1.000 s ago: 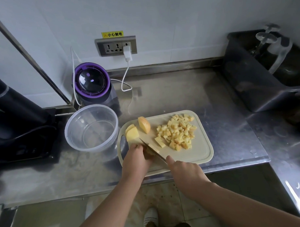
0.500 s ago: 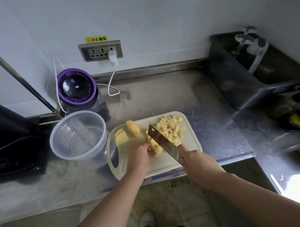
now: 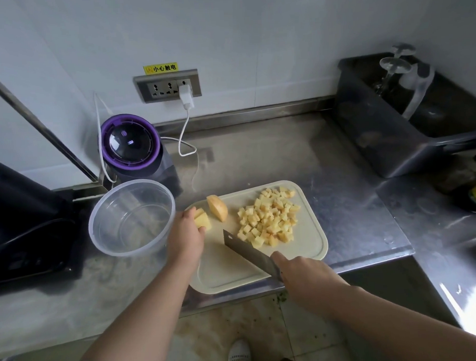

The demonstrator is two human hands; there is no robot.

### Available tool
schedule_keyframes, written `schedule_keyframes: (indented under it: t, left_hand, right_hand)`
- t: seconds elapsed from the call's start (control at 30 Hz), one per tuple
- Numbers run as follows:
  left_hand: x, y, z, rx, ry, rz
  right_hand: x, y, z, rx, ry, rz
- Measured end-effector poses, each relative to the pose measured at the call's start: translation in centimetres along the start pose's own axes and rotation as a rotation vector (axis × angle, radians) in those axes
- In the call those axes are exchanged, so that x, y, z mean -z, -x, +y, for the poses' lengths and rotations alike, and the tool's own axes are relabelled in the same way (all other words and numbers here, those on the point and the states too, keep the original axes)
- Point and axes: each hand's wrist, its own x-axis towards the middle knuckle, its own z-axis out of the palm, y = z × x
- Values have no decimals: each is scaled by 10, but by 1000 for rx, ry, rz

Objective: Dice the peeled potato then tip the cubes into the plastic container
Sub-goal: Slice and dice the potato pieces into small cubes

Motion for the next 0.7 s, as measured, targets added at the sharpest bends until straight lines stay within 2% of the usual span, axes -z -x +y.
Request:
schedule_keyframes:
  t: [0.13,0.4,0.7]
  left_hand:
    - [-1,5,-2,-41,-2,36]
    - [-5,19,-13,-195,1,135]
    - [-7,19,-16,-219,10,161]
  right_hand:
    - [5,-7,8,-62,-16,38]
    - [4,-14,15,-57,-5,42]
    - [4,-13,15,-43,-12,53]
